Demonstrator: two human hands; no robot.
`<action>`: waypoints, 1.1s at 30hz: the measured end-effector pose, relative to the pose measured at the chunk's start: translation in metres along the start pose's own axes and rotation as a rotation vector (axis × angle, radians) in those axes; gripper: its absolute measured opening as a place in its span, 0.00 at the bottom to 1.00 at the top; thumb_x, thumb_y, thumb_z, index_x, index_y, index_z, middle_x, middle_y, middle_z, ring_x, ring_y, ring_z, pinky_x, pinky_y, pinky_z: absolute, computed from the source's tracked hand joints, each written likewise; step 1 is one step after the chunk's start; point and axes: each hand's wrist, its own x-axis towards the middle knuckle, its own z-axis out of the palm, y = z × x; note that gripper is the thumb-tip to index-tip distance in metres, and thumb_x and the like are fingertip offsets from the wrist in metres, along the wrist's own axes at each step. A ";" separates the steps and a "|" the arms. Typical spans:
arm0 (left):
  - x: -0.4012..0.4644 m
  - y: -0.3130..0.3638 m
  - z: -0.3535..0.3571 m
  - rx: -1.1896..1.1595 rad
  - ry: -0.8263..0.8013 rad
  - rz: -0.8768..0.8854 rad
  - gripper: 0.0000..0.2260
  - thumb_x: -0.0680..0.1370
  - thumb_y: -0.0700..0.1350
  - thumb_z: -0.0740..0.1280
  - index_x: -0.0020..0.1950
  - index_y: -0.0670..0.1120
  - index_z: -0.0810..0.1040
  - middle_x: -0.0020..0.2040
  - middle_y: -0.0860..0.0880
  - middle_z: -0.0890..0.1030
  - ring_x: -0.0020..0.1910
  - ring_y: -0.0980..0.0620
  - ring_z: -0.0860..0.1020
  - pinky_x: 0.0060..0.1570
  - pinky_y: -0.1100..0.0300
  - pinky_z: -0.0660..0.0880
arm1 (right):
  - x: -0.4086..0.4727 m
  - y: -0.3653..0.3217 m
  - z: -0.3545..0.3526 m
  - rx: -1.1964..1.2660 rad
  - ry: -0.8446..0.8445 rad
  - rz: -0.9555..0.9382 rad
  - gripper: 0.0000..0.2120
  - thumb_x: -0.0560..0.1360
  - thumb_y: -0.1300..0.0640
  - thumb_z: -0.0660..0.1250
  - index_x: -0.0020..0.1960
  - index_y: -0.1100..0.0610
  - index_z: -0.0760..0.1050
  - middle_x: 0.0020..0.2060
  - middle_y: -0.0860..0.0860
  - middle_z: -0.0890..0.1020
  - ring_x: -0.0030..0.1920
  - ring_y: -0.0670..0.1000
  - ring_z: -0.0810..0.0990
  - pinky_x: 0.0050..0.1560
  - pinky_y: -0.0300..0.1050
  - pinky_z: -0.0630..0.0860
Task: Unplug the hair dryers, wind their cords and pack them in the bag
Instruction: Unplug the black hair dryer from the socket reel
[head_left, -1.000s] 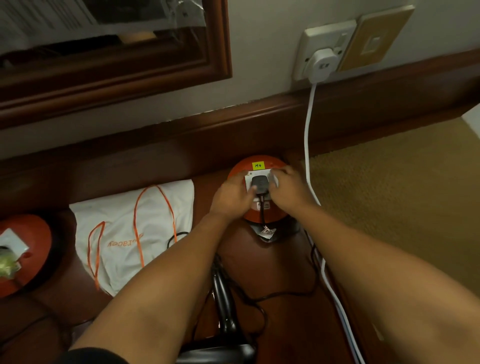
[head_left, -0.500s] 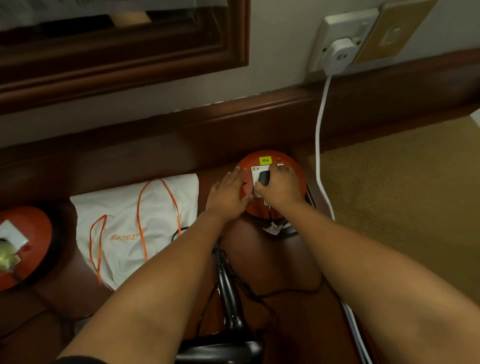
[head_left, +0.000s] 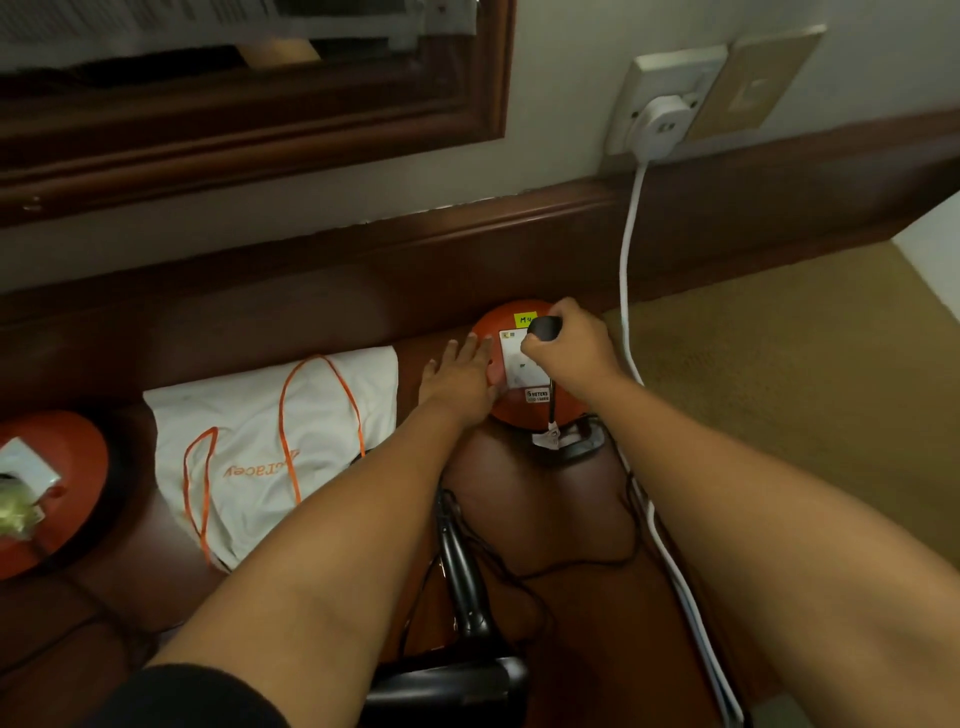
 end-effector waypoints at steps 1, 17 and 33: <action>-0.003 0.002 0.000 -0.021 -0.001 -0.001 0.32 0.80 0.57 0.58 0.79 0.51 0.46 0.80 0.47 0.48 0.78 0.43 0.47 0.73 0.42 0.52 | -0.004 -0.001 -0.005 0.039 0.001 0.008 0.15 0.68 0.52 0.70 0.51 0.57 0.72 0.46 0.53 0.78 0.47 0.55 0.78 0.45 0.51 0.78; -0.178 -0.014 0.046 -0.184 0.093 -0.279 0.29 0.75 0.57 0.67 0.68 0.42 0.64 0.66 0.39 0.69 0.66 0.38 0.69 0.61 0.46 0.70 | -0.116 -0.012 -0.040 0.081 0.102 0.088 0.16 0.70 0.50 0.70 0.54 0.55 0.74 0.47 0.52 0.79 0.44 0.53 0.79 0.37 0.44 0.77; -0.220 -0.008 0.090 -0.644 -0.229 -0.373 0.21 0.77 0.56 0.66 0.60 0.41 0.77 0.58 0.42 0.80 0.56 0.43 0.78 0.46 0.58 0.70 | -0.218 0.055 0.052 -0.050 -0.101 0.150 0.20 0.72 0.58 0.72 0.62 0.55 0.70 0.62 0.57 0.66 0.55 0.58 0.75 0.57 0.46 0.72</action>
